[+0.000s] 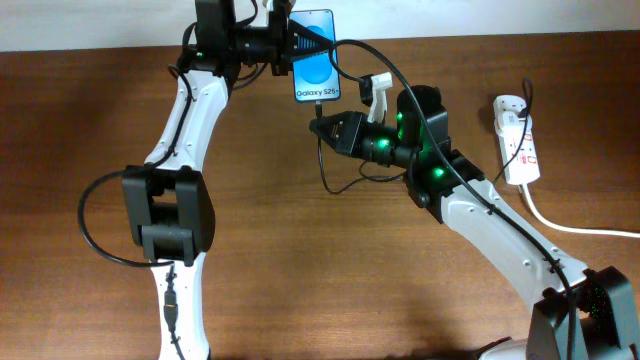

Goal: Plug charger to phone and switch on socket

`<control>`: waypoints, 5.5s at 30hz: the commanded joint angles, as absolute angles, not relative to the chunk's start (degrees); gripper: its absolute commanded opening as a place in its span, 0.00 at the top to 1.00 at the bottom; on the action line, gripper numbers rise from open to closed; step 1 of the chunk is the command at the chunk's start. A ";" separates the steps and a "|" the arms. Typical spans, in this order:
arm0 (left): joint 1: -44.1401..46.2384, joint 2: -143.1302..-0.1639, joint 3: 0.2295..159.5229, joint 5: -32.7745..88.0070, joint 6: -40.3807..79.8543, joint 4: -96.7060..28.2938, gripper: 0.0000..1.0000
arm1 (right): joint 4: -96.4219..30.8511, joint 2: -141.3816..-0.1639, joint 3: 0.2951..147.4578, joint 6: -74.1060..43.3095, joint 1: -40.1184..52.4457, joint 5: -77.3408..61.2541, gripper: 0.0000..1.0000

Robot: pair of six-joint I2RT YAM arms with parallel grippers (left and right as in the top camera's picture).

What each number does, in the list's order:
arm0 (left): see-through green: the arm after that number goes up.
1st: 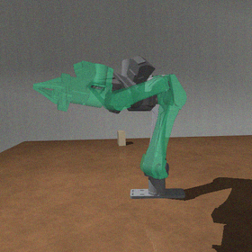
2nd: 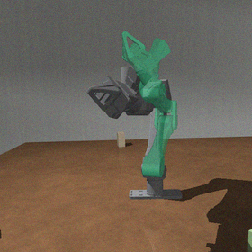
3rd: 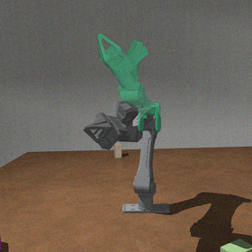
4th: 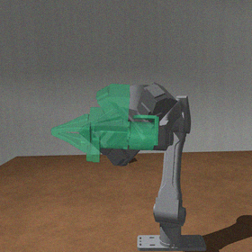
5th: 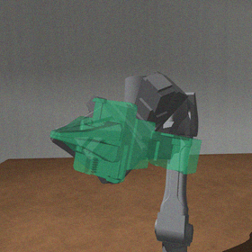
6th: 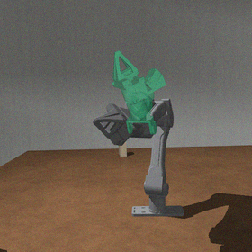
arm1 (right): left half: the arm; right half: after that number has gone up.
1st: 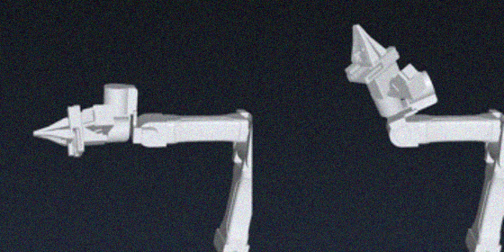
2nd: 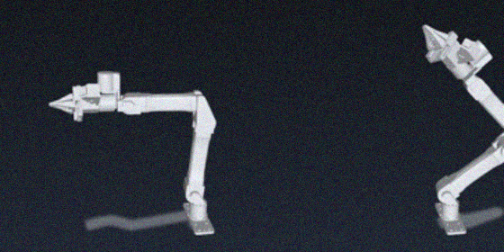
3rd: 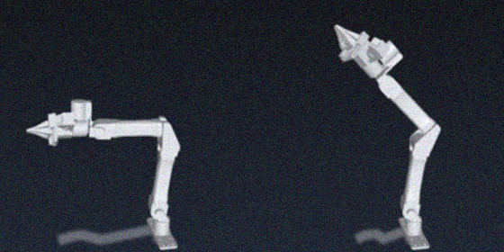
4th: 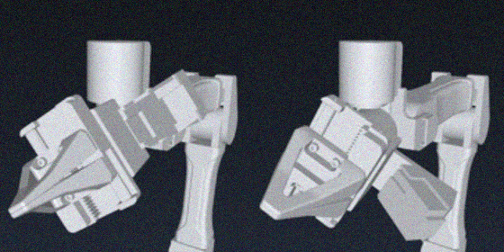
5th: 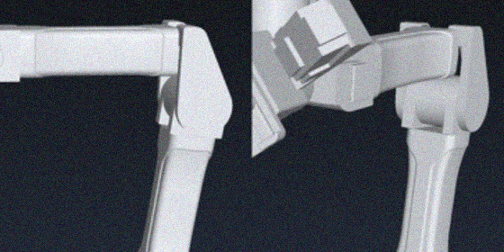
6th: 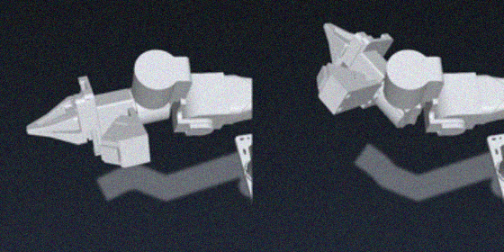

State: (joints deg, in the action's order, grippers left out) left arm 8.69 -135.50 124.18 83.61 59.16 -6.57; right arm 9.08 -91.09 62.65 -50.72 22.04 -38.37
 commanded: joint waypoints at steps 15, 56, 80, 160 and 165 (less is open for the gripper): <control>10.72 -135.00 124.75 85.97 55.42 -6.46 1.00 | 12.69 -91.29 62.96 -51.33 20.53 -32.91 0.96; 7.05 -135.04 103.96 39.68 7.09 -45.58 1.00 | -45.95 -82.11 65.87 -21.21 11.97 -21.98 0.54; 7.62 -135.00 104.57 18.46 9.78 -53.93 0.62 | -47.33 -82.11 65.87 -21.21 11.97 -21.78 0.36; 2.46 -134.04 154.56 6.15 9.74 -78.61 0.01 | -41.87 -127.46 96.90 -9.50 -27.00 -3.79 0.09; 2.46 -134.04 154.56 6.15 9.74 -78.61 0.01 | -41.47 -128.11 96.90 -9.50 -26.96 -3.79 0.09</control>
State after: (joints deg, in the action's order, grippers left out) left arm 2.59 -134.37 154.04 6.57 10.09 -78.65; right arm -41.67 -126.82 97.47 -9.26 -27.38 -3.90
